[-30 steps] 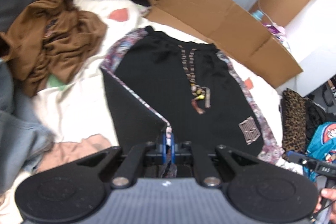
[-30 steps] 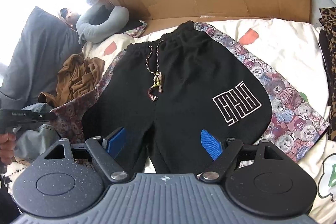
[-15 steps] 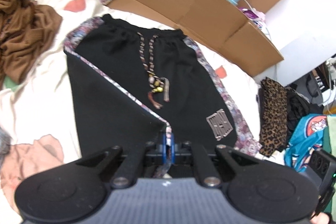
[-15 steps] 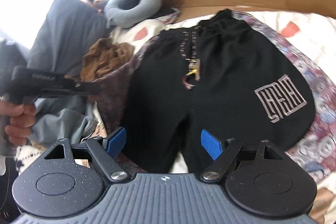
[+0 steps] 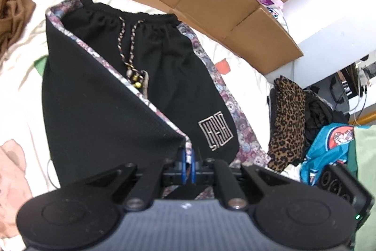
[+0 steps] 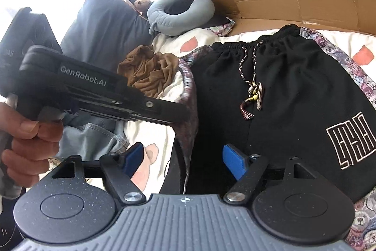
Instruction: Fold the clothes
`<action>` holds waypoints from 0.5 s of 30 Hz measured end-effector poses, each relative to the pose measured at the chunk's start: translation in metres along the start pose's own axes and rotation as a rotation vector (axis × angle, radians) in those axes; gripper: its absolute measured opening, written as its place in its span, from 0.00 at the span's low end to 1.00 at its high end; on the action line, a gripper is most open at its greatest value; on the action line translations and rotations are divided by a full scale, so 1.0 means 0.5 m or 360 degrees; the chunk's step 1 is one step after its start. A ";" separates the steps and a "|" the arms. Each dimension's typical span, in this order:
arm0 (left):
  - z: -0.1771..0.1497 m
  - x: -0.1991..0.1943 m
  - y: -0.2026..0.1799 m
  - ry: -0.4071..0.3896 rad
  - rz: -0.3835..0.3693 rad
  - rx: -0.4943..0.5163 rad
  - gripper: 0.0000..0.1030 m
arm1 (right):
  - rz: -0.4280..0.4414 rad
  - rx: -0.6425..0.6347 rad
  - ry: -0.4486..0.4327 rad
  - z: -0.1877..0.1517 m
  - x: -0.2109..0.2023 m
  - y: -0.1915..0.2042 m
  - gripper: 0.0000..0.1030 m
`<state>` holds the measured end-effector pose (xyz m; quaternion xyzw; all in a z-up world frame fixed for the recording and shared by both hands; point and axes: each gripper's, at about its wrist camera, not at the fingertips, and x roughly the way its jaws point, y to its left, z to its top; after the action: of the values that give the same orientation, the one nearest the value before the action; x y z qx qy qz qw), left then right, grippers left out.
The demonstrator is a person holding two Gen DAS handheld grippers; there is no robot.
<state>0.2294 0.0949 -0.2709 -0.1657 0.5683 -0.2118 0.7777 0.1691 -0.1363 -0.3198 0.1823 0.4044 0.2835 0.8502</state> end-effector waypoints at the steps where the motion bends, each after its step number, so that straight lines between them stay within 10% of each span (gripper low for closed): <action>1: 0.000 0.004 -0.005 0.0008 -0.0008 -0.0004 0.04 | -0.0012 -0.0003 -0.0004 0.001 0.004 -0.001 0.72; 5: 0.001 0.020 -0.031 0.0035 -0.0043 -0.0002 0.04 | -0.0029 0.0042 -0.0041 0.006 0.019 -0.017 0.63; 11: 0.014 0.039 -0.073 0.0061 -0.0061 0.0038 0.05 | -0.0073 0.0124 -0.0088 0.006 0.025 -0.054 0.03; 15: 0.034 0.054 -0.100 0.0084 -0.0040 0.0045 0.24 | -0.0099 0.0167 -0.0130 0.002 0.009 -0.080 0.01</action>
<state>0.2456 0.0382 -0.2628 -0.1561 0.5833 -0.2338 0.7621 0.1857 -0.1646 -0.3433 0.2253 0.3892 0.2277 0.8636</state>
